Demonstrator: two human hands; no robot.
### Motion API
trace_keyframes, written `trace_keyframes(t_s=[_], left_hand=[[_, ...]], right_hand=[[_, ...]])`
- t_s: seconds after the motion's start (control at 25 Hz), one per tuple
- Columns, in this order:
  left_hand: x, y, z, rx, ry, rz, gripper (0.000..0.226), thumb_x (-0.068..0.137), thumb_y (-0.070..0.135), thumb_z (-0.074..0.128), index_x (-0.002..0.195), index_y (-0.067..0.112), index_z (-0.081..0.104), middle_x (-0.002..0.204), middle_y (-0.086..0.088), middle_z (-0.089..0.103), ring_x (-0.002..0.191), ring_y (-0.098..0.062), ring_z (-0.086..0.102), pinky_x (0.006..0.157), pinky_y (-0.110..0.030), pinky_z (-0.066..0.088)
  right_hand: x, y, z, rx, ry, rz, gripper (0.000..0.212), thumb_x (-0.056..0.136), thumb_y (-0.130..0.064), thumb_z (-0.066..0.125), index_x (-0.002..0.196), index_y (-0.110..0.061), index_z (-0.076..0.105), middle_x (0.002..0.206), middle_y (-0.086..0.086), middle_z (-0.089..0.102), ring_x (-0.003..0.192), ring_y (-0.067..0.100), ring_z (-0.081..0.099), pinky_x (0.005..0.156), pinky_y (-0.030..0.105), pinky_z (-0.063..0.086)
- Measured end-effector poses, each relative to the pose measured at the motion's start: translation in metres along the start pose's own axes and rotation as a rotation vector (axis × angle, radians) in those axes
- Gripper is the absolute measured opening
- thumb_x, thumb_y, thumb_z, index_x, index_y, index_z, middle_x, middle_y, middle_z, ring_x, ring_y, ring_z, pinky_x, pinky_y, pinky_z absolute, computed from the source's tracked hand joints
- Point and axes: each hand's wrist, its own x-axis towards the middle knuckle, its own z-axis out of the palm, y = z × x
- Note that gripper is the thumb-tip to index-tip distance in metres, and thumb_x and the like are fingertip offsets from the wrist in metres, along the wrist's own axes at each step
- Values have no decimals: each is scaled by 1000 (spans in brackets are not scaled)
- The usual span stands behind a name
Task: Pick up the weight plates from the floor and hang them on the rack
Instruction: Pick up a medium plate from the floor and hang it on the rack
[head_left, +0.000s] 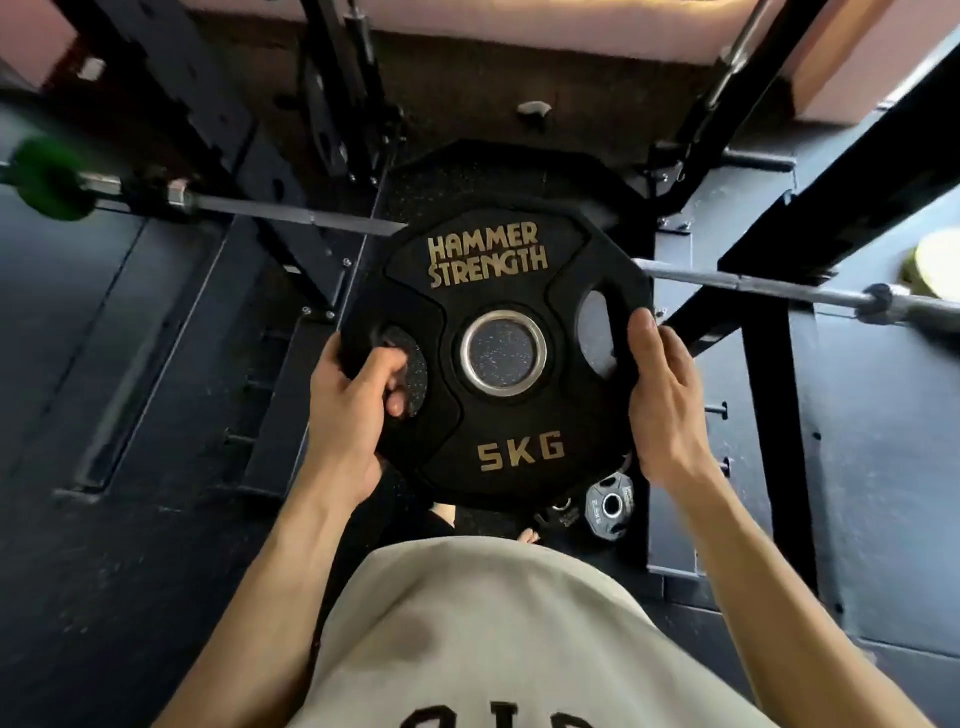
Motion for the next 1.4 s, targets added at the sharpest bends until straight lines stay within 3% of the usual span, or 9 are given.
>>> trace_keyframes(t_s=[0.12, 0.28, 0.44, 0.6, 0.68, 0.84, 1.04, 1.28, 1.4], left_hand=[[-45, 2, -34, -139, 169, 3, 22, 91, 10, 57, 74, 22, 52, 57, 8, 47, 47, -7, 38, 51, -23, 32], [-113, 4, -100, -408, 321, 98, 23, 93, 30, 51, 73, 19, 49, 59, 4, 45, 45, -8, 38, 44, -19, 32], [-179, 3, -176, -596, 501, 176, 38, 97, 39, 41, 68, 17, 52, 56, 3, 44, 45, -10, 37, 41, -18, 33], [-239, -9, -282, -624, 715, 276, 37, 99, 45, 45, 81, 14, 52, 54, 2, 47, 40, -9, 39, 41, -18, 34], [-270, -17, -347, -613, 799, 340, 37, 99, 46, 43, 91, 11, 48, 54, 1, 46, 38, -9, 37, 39, -18, 33], [-317, -21, -448, -571, 887, 389, 37, 94, 51, 46, 101, 14, 48, 58, 0, 45, 41, -10, 37, 41, -21, 34], [-347, -17, -548, -614, 994, 438, 46, 83, 56, 51, 90, 10, 50, 58, 0, 46, 40, -9, 38, 40, -20, 35], [-340, -5, -663, -588, 1070, 438, 46, 82, 58, 52, 83, 12, 51, 59, 2, 48, 43, -10, 39, 43, -21, 35], [-319, 6, -735, -554, 1096, 411, 45, 86, 57, 49, 83, 12, 51, 60, 2, 48, 45, -10, 39, 44, -21, 35]], right_hand=[[-15, -11, 24, -86, -172, -65, 75, 82, -72, 55, 95, 2, 55, 88, 22, 58, 79, 23, 50, 72, 42, 42], [-55, -16, 81, -132, -473, -95, 66, 83, -68, 56, 102, -4, 59, 117, 28, 59, 96, 26, 64, 93, 53, 50], [-116, -7, 159, -169, -721, -134, 85, 77, -75, 59, 103, 6, 53, 113, 36, 54, 89, 23, 57, 93, 59, 47], [-203, 27, 249, -240, -889, -151, 69, 87, -65, 54, 103, 2, 60, 108, 24, 67, 94, 27, 67, 93, 55, 51], [-256, 48, 297, -262, -960, -146, 67, 88, -64, 54, 99, 2, 61, 98, 18, 71, 90, 30, 68, 88, 50, 53], [-343, 75, 380, -276, -1049, -159, 53, 96, -52, 51, 88, 0, 62, 77, -1, 63, 72, 7, 56, 70, 26, 47], [-418, 97, 471, -318, -1164, -153, 52, 92, -58, 53, 80, -8, 61, 78, 4, 61, 76, 16, 55, 73, 37, 45], [-472, 120, 585, -317, -1242, -147, 46, 83, -66, 56, 76, -21, 64, 78, 4, 64, 76, 21, 58, 73, 40, 47], [-493, 141, 659, -304, -1259, -142, 51, 82, -68, 57, 81, -17, 64, 79, 5, 61, 76, 20, 54, 72, 38, 44]])
